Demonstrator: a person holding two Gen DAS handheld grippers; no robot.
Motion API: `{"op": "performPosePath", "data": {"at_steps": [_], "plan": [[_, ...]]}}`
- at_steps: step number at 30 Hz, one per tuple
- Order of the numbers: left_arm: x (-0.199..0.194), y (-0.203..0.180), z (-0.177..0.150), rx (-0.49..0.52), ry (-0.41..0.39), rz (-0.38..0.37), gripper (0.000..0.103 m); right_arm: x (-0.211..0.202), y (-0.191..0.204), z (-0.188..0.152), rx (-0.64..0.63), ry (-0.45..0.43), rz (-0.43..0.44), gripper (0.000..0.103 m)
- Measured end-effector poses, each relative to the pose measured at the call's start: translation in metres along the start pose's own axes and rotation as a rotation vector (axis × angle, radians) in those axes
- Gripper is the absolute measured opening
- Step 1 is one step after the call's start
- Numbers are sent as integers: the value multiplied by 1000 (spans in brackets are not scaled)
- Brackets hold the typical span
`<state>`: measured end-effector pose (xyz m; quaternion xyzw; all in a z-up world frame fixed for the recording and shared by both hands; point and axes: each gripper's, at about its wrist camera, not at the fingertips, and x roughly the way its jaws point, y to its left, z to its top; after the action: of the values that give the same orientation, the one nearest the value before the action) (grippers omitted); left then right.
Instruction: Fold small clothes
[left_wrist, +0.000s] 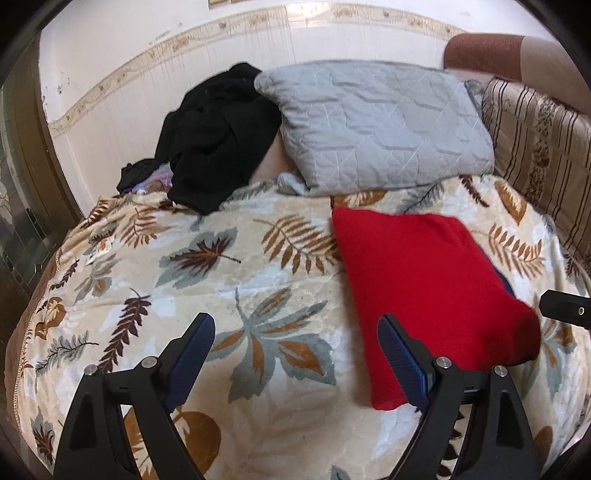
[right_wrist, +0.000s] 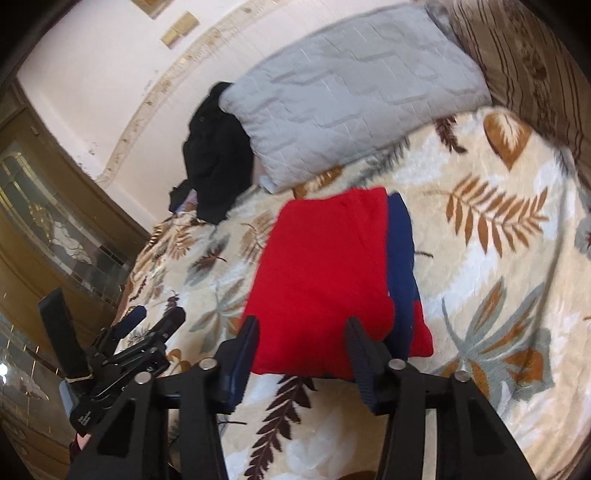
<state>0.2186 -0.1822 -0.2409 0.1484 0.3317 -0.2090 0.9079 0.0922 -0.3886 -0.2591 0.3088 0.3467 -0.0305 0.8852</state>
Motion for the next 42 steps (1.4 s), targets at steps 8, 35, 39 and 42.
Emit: {"op": "performPosePath", "data": {"at_steps": [8,35,39,42], "plan": [[61,-13,-8,37,169,-129,90,53,-33,-1,67,127,-55,44],[133,0,17,-235,360,-654,90,103,-138,59,310,154,212,81],[141,-8,16,-270,386,-740,90,121,-128,65,269,193,254,81],[144,-15,15,-288,389,-793,88,132,-116,66,221,205,254,81]]}}
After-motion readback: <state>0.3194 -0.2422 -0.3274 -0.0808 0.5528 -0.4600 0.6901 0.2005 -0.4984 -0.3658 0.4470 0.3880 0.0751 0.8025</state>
